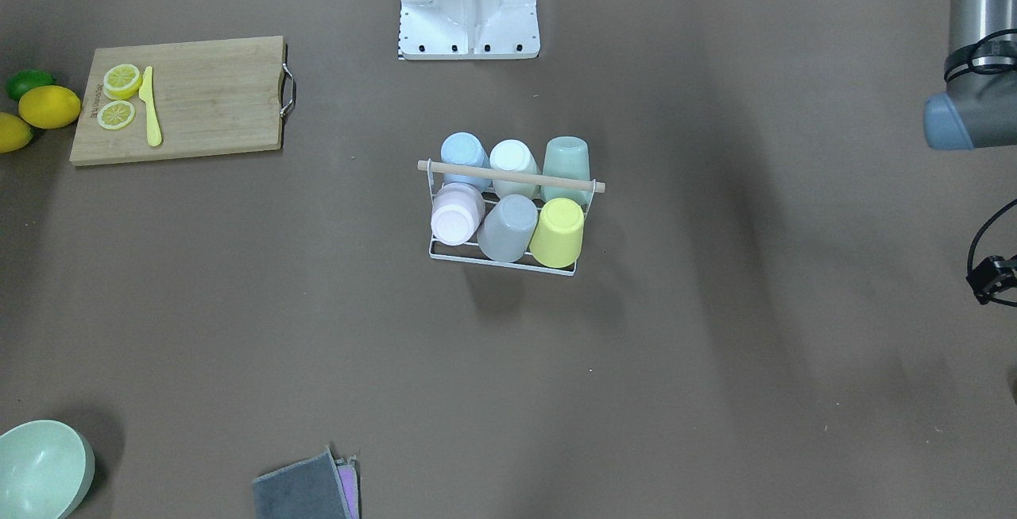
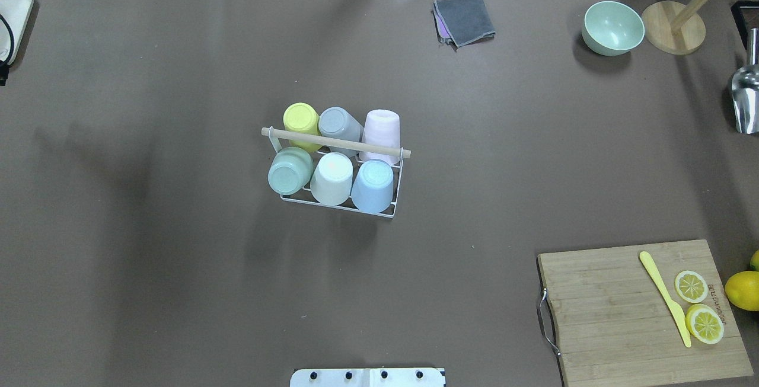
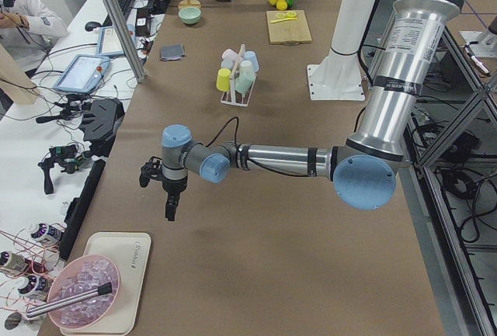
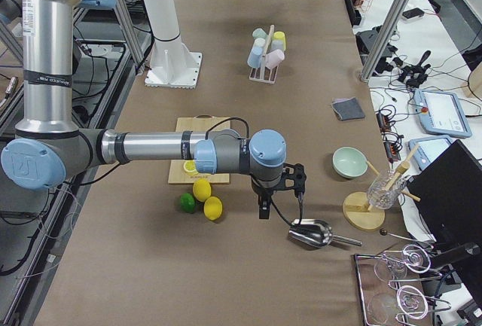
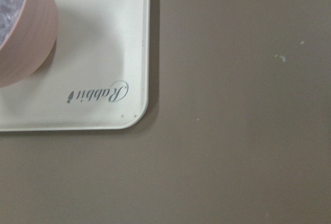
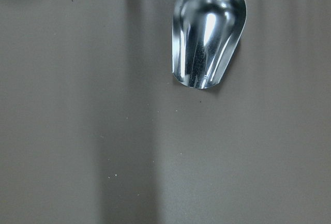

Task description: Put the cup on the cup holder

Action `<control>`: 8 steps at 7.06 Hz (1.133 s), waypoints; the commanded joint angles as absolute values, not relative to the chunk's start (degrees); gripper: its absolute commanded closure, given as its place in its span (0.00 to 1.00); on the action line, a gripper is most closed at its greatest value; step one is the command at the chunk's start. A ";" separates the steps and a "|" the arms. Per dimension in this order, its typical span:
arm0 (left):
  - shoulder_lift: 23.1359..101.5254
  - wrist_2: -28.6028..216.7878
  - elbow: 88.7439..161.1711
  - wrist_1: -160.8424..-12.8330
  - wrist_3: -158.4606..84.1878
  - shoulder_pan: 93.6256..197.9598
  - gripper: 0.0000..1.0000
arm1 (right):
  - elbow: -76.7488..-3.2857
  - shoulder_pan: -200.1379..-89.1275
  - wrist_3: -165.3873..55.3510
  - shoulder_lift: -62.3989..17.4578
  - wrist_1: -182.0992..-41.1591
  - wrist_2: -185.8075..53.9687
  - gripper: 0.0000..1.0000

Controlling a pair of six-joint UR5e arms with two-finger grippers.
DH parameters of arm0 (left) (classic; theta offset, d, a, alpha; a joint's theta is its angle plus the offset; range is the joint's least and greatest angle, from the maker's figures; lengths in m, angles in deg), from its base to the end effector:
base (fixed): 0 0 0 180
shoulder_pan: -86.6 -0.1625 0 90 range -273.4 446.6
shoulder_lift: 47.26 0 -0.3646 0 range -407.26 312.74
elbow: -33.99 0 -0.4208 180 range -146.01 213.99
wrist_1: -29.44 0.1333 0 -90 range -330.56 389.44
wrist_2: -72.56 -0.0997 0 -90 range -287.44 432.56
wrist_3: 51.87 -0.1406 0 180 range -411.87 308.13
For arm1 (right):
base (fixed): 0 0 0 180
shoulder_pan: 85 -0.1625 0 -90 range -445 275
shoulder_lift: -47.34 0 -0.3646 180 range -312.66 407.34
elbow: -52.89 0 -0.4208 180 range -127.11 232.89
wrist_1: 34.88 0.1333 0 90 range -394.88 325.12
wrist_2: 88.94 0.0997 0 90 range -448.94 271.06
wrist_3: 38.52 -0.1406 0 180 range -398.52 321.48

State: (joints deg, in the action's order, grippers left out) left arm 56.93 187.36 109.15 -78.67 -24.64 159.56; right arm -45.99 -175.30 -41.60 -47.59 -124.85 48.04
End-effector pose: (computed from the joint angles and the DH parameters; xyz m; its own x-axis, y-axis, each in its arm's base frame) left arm 0.1175 -0.6371 0.6126 0.8669 -0.0738 -0.4931 0.1317 0.9877 0.0837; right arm 0.0331 -0.4944 0.5855 0.6812 0.0065 0.7320 -0.0419 0.9987 0.0301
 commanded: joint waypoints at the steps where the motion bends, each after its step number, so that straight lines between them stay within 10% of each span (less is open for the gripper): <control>1: 56.71 193.82 109.22 -72.00 -25.68 163.13 0.02 | -45.99 -174.22 -41.68 -47.23 -124.88 47.99 0.00; 8: 46.96 202.46 115.77 -59.20 -40.62 170.45 0.02 | -46.08 -173.25 -41.59 -47.32 -124.88 47.99 0.00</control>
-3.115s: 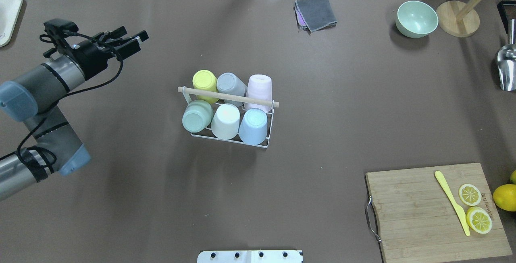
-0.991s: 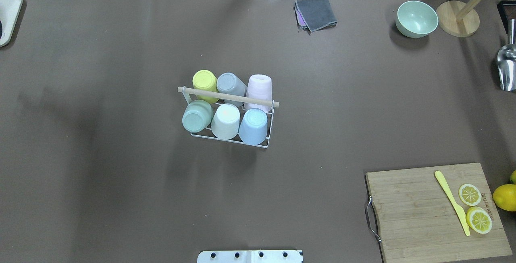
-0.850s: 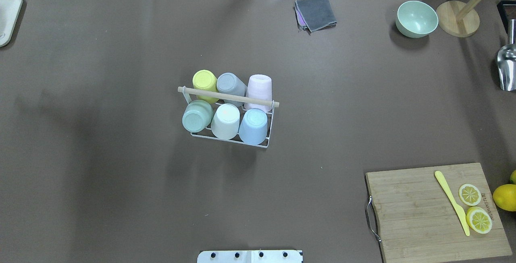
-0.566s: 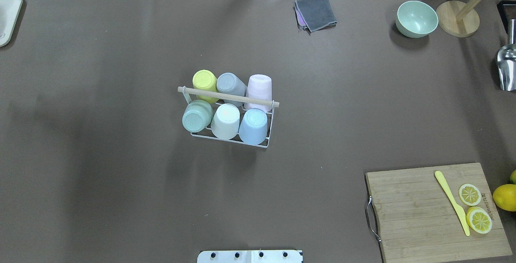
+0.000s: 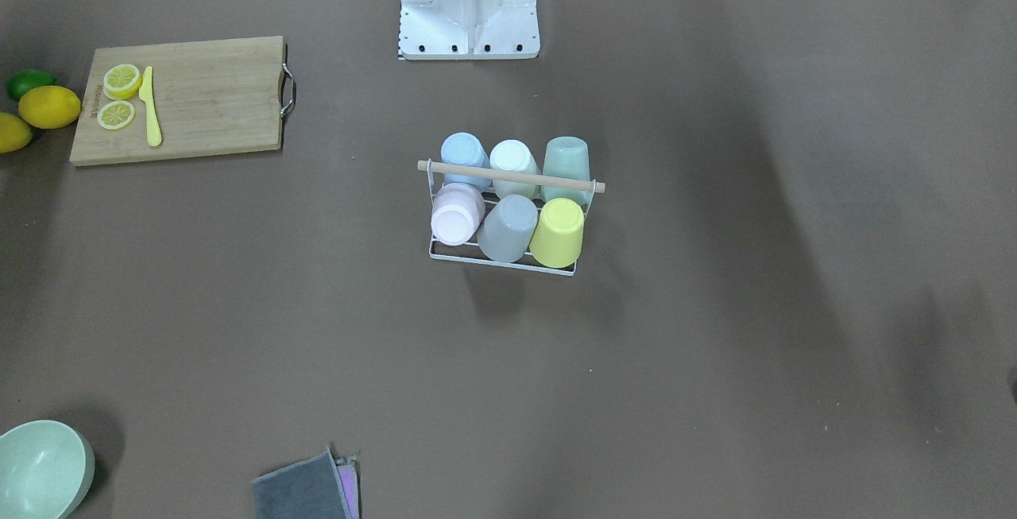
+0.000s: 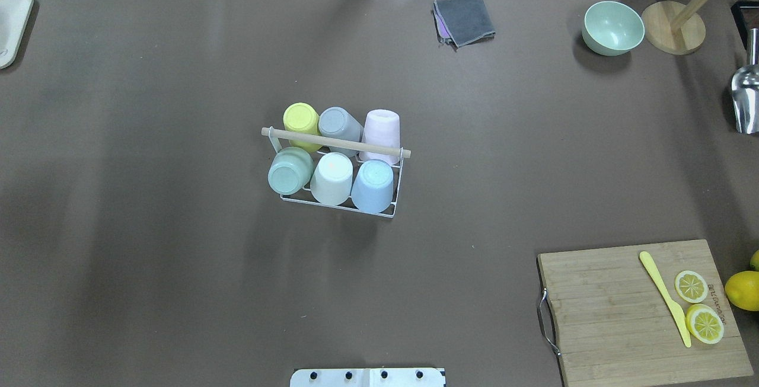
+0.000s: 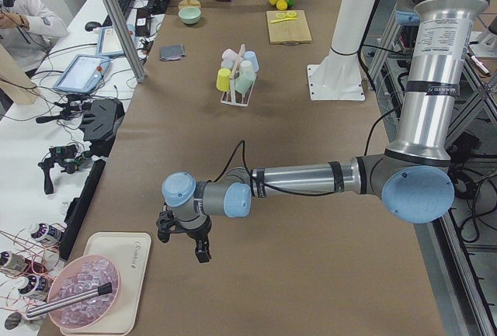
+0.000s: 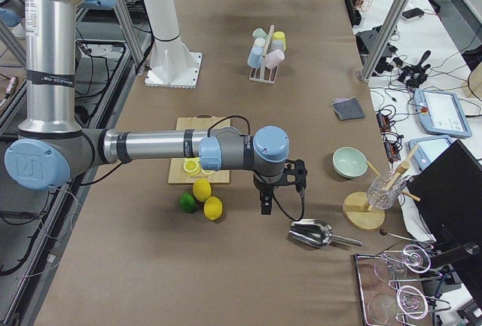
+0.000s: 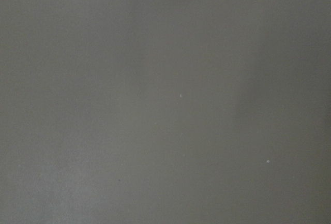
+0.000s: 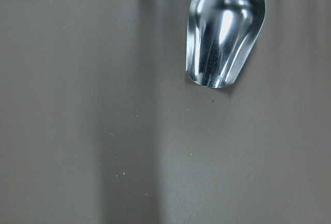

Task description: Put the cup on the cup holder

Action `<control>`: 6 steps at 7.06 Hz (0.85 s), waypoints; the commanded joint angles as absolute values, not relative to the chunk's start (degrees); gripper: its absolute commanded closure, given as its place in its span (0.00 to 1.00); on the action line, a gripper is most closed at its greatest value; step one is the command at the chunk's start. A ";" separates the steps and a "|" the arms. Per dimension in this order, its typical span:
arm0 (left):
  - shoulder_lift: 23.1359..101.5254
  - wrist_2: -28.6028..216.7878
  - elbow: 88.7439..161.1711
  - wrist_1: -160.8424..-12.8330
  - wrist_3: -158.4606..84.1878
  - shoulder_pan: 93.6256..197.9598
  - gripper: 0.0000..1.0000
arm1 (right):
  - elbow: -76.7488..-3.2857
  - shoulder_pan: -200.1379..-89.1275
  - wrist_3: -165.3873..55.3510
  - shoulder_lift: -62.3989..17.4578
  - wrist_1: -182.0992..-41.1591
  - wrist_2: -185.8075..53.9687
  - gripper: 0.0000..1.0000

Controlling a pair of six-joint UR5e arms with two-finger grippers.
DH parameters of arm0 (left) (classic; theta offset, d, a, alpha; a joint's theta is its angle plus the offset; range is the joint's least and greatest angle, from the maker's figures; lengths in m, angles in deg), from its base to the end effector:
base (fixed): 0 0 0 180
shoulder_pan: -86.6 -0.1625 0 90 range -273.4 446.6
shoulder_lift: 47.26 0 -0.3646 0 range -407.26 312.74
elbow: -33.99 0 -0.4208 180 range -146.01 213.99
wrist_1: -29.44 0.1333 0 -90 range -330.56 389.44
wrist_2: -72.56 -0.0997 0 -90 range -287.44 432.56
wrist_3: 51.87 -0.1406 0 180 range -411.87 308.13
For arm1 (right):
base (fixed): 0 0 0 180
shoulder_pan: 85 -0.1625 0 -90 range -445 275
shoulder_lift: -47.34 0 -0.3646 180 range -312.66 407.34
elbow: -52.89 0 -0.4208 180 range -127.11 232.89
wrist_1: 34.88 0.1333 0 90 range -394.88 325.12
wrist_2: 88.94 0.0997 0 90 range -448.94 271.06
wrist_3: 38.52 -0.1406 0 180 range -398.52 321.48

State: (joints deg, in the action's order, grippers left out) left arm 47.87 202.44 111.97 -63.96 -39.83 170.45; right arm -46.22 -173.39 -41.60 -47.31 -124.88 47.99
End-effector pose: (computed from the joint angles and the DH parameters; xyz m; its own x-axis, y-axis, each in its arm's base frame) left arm 0.0153 -0.5448 0.6899 0.7726 -0.1646 -0.6132 0.0554 0.9796 -0.1930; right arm 0.0166 -0.4975 0.5811 0.6815 -0.0223 0.7314 -0.0086 0.9992 0.0385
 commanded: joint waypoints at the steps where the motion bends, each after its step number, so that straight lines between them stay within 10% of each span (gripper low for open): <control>1: 45.04 202.98 119.47 -59.15 -40.53 170.44 0.02 | -46.07 -173.16 -41.68 -47.32 -124.88 47.99 0.00; 6: 36.85 211.14 129.07 -64.08 -40.35 171.05 0.02 | -45.72 -173.16 -41.68 -47.23 -124.88 47.55 0.00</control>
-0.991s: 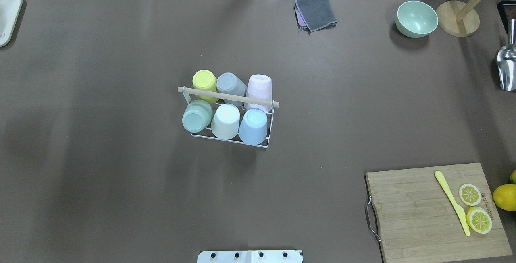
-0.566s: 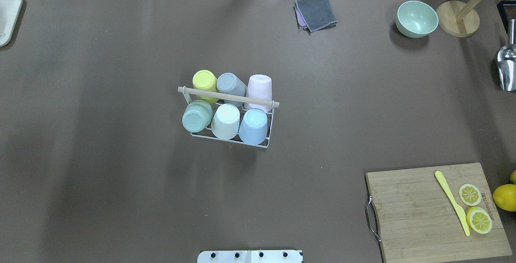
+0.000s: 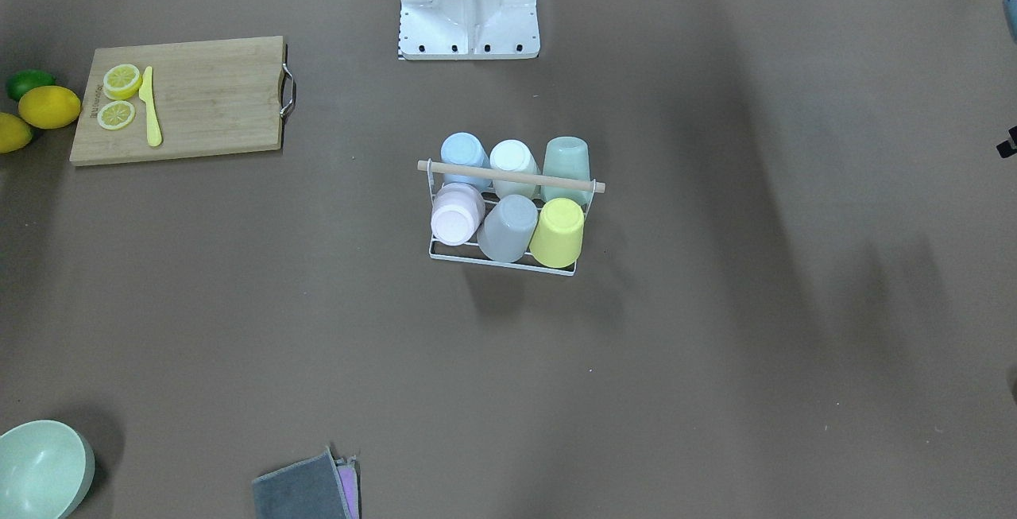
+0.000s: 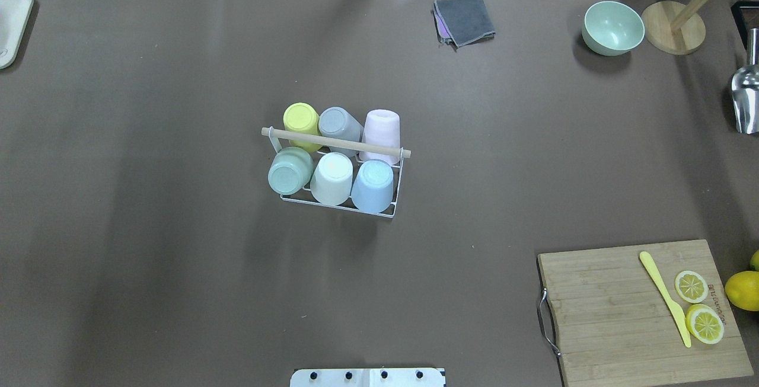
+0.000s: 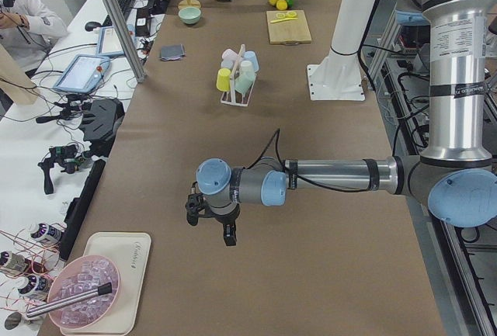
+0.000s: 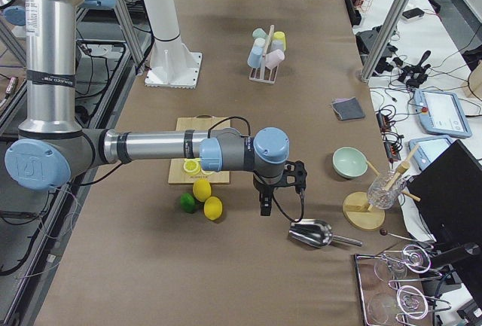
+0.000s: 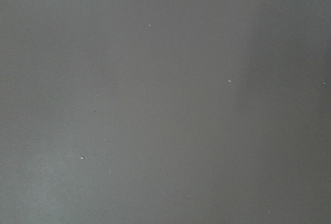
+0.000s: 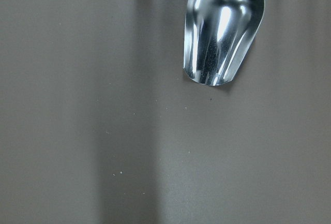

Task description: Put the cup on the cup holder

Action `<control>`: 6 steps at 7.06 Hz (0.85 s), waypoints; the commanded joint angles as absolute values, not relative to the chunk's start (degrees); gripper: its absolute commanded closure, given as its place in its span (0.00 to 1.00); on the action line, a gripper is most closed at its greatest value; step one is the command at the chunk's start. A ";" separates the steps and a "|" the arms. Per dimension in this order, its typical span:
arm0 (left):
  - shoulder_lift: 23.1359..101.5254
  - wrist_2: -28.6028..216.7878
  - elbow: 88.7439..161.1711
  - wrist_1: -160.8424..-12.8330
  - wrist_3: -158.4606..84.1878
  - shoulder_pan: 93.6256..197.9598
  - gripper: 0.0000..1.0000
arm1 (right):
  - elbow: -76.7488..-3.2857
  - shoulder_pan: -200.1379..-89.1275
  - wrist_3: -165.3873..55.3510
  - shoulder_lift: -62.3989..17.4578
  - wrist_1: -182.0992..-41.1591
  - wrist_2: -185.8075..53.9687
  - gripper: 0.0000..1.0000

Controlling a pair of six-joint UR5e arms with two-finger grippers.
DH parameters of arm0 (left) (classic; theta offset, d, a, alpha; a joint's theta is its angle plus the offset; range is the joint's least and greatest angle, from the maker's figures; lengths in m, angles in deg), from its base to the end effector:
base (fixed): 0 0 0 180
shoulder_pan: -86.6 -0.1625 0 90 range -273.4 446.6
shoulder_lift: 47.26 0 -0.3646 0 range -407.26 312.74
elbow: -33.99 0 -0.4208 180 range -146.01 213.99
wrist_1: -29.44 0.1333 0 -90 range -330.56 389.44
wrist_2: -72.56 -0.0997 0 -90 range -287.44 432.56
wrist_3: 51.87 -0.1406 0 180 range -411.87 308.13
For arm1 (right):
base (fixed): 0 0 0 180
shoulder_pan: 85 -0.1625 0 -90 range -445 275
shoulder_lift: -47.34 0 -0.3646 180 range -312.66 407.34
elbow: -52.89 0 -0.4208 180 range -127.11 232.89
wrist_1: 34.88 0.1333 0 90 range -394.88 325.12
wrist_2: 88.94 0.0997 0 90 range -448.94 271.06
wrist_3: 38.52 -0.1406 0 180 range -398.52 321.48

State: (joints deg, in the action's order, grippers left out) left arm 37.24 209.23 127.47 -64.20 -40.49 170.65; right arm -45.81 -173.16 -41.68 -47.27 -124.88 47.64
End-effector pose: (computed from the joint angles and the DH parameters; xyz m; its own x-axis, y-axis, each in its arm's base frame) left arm 0.0197 -0.4886 0.6339 0.6874 -0.1064 -0.7184 0.0327 0.9927 -0.1158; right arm 0.0152 -0.4975 0.5852 0.6860 -0.0188 0.7273 -0.0058 0.9995 0.0313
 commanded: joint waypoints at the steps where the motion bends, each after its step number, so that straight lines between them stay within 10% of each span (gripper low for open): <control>1: 34.06 212.38 130.13 -64.25 -40.44 171.23 0.02 | -45.72 -173.16 -41.68 -47.23 -124.88 47.55 0.00; 6: 27.71 212.22 137.17 -64.51 -40.44 171.50 0.02 | -45.72 -173.16 -41.68 -47.15 -124.88 47.55 0.00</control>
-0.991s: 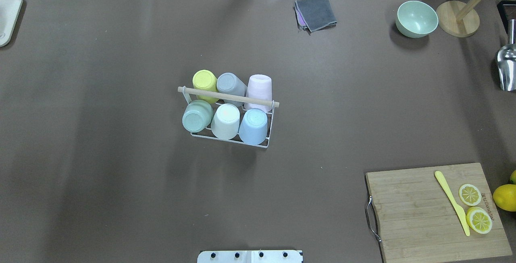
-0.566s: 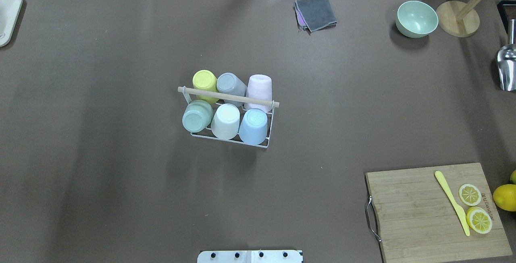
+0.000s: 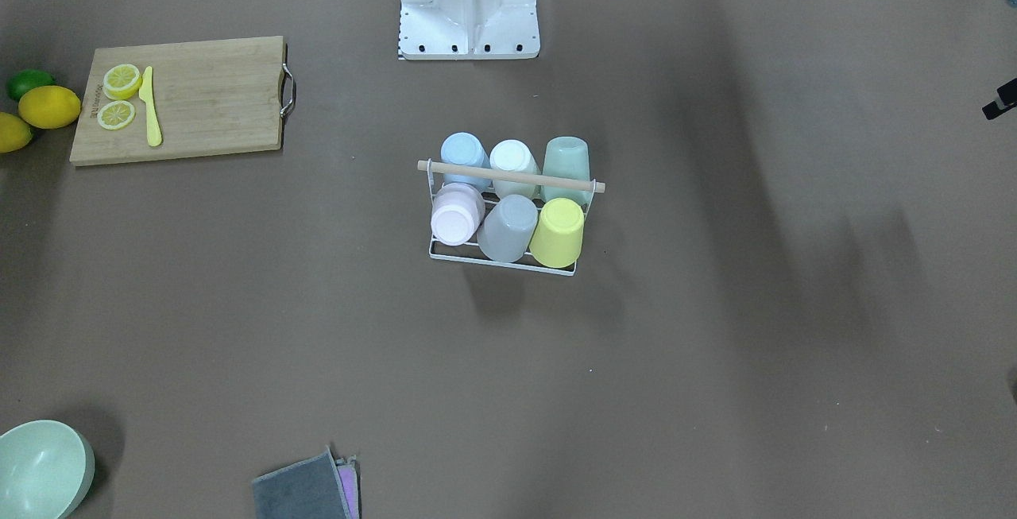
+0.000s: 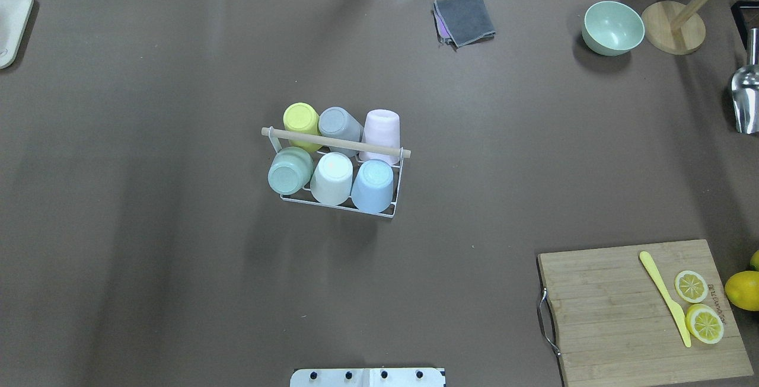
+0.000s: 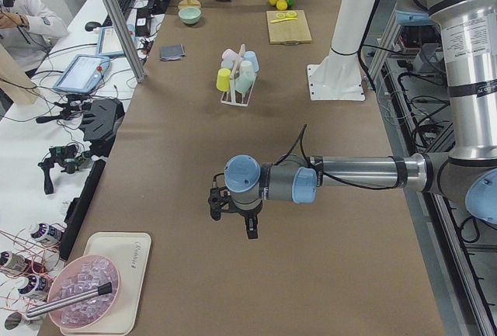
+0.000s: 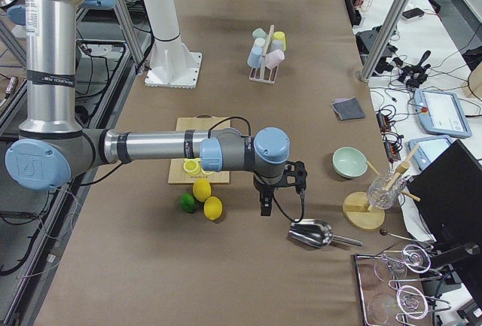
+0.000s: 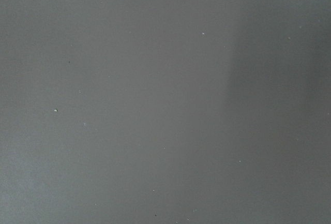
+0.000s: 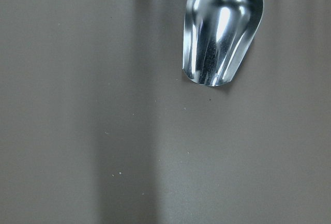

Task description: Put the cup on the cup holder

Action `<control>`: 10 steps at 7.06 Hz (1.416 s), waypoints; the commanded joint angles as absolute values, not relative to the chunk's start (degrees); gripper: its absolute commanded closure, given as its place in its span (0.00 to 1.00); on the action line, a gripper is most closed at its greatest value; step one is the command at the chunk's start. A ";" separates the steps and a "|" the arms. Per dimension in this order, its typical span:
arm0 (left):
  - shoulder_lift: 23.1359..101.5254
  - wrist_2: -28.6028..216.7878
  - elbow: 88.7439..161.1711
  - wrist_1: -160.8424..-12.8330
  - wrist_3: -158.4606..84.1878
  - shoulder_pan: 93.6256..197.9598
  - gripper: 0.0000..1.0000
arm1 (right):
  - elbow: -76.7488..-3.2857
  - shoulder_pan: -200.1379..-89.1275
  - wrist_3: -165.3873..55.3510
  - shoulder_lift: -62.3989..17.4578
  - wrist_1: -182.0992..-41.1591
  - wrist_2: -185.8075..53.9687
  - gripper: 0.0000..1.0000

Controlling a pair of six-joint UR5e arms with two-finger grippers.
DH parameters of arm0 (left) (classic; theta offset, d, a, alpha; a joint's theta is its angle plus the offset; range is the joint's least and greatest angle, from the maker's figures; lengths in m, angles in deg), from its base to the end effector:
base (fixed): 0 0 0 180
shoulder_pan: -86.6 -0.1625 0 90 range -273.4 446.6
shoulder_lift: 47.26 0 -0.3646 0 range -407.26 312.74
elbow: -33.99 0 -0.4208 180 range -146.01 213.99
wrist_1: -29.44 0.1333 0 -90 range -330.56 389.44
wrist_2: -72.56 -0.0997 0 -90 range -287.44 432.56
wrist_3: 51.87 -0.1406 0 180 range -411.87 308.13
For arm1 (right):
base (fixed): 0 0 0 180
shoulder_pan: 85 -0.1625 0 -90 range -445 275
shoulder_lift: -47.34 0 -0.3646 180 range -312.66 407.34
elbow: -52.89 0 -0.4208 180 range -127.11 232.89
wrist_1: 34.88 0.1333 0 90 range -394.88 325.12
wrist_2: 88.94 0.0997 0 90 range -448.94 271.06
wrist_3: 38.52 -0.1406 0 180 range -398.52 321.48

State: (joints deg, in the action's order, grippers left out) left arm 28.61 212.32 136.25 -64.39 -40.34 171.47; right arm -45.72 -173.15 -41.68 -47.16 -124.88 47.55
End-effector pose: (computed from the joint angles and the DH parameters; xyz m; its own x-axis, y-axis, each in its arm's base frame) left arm 0.0130 -0.4349 0.6172 0.6460 -0.1169 -0.7543 0.0406 0.9921 -0.1190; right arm 0.0153 -0.4982 0.5852 0.6872 -0.0191 0.7262 -0.0057 0.9995 0.0317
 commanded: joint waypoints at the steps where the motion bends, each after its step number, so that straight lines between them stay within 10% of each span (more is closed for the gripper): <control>1: 27.45 212.22 139.26 -64.17 -40.09 171.50 0.02 | -45.64 -173.16 -41.68 -47.15 -124.88 47.47 0.00; 10: 23.75 208.97 140.95 -64.16 -39.74 172.02 0.02 | -45.20 -173.07 -41.77 -46.36 -124.88 46.76 0.00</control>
State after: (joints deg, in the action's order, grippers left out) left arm 23.91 209.39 140.63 -64.16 -39.74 171.80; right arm -45.21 -173.07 -41.77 -46.43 -124.88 46.77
